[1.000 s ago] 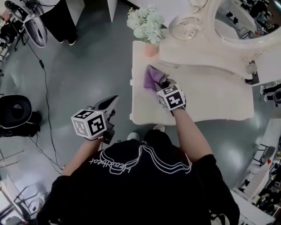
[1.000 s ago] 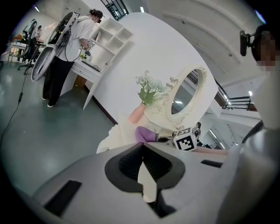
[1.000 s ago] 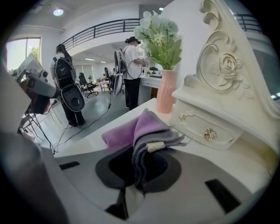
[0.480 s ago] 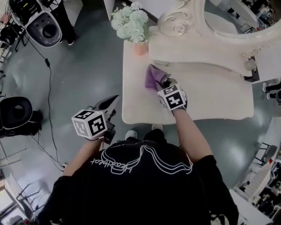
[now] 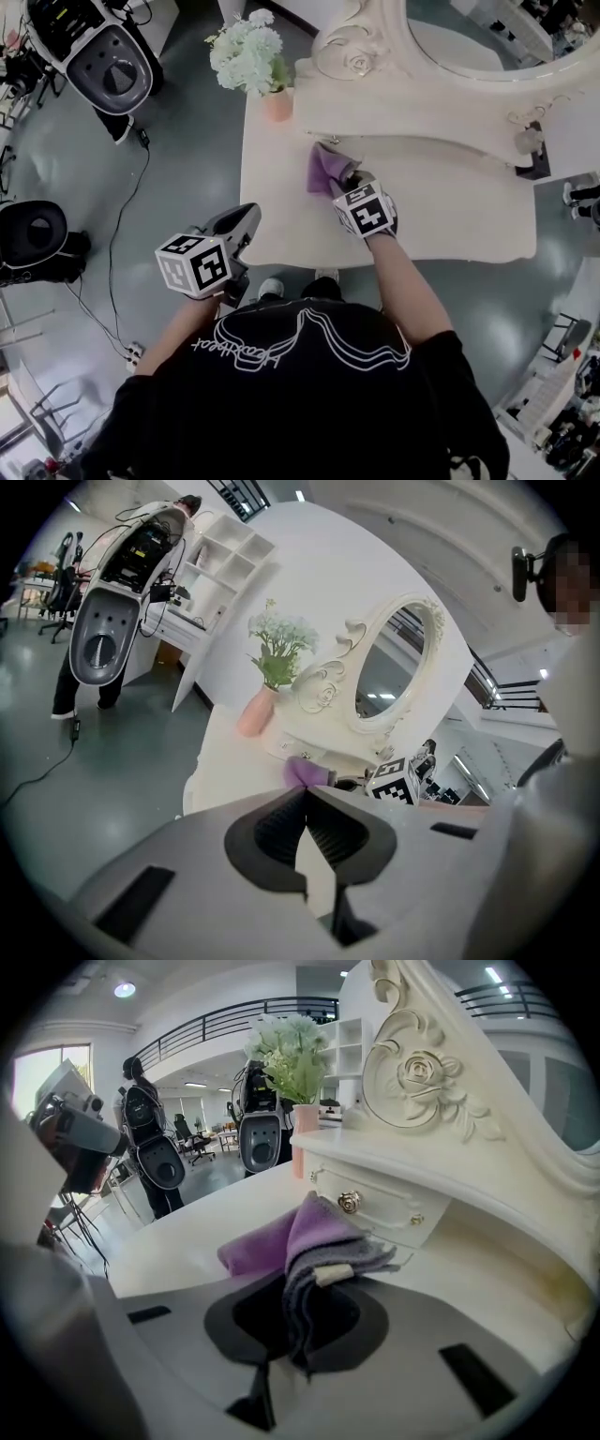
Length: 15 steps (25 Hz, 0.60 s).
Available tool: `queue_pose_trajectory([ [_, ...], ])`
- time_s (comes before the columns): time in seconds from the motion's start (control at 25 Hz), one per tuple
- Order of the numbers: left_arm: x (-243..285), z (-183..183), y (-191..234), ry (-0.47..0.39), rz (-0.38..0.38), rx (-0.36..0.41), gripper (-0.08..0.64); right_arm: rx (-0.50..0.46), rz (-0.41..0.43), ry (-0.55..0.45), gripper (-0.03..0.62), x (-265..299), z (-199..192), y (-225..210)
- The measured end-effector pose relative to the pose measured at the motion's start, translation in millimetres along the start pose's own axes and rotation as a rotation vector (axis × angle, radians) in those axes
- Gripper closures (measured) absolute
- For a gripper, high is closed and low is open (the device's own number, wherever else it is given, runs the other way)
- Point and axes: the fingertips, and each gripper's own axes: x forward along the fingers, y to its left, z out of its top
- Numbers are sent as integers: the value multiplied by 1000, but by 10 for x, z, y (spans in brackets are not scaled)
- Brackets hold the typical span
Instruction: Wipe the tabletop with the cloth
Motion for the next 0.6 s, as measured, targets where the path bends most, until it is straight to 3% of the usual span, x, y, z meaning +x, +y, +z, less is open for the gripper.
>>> queue_pose_trajectory([
  [0.6,457,-54,-581,-62,60,-9,557,-115,61,3,543,-282,-289,-375],
])
